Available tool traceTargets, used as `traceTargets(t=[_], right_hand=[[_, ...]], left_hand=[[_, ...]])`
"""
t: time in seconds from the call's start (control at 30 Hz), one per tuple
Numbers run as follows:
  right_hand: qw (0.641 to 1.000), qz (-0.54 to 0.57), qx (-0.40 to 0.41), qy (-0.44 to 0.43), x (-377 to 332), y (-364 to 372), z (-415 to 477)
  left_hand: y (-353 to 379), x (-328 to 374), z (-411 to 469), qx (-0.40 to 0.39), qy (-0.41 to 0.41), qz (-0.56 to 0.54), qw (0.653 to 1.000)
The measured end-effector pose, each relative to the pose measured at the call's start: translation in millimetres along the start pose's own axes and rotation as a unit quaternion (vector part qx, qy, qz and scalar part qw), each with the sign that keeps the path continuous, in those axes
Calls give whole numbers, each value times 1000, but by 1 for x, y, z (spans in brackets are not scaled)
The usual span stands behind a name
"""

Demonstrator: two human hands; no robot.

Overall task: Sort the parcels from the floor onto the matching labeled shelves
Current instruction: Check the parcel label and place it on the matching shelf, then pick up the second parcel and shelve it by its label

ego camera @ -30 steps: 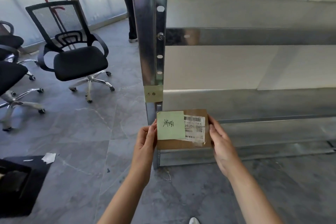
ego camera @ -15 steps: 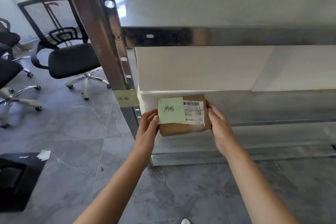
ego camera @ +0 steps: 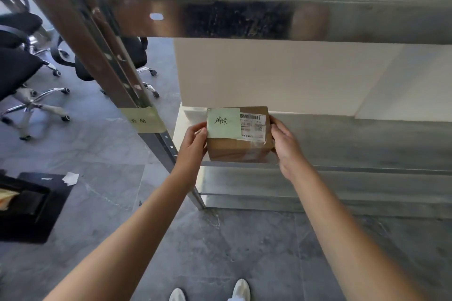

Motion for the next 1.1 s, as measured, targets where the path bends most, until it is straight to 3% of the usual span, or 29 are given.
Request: traceTargets(t=[0.33, 0.6, 0.83, 1.1], right_hand=[[1000, -11, 10, 13, 22, -2, 20], [999, -3, 43, 17, 24, -5, 17], [994, 33, 97, 46, 26, -7, -6], [992, -27, 114, -51, -5, -37, -55]], left_hand=[[14, -21, 13, 73, -24, -1, 997], [30, -21, 12, 88, -8, 27, 996], [36, -18, 2, 92, 24, 119, 988], [27, 20, -34, 92, 151, 241, 954]])
Point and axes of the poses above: each hand's wrist, its own z-axis towards the middle knuckle, its own y-axis out of the palm, x = y × z, the point moved 7 cm from there along z, towards the middle knuckle, and after that the axes turned 2 degrees about z, right-handed, at the moved point
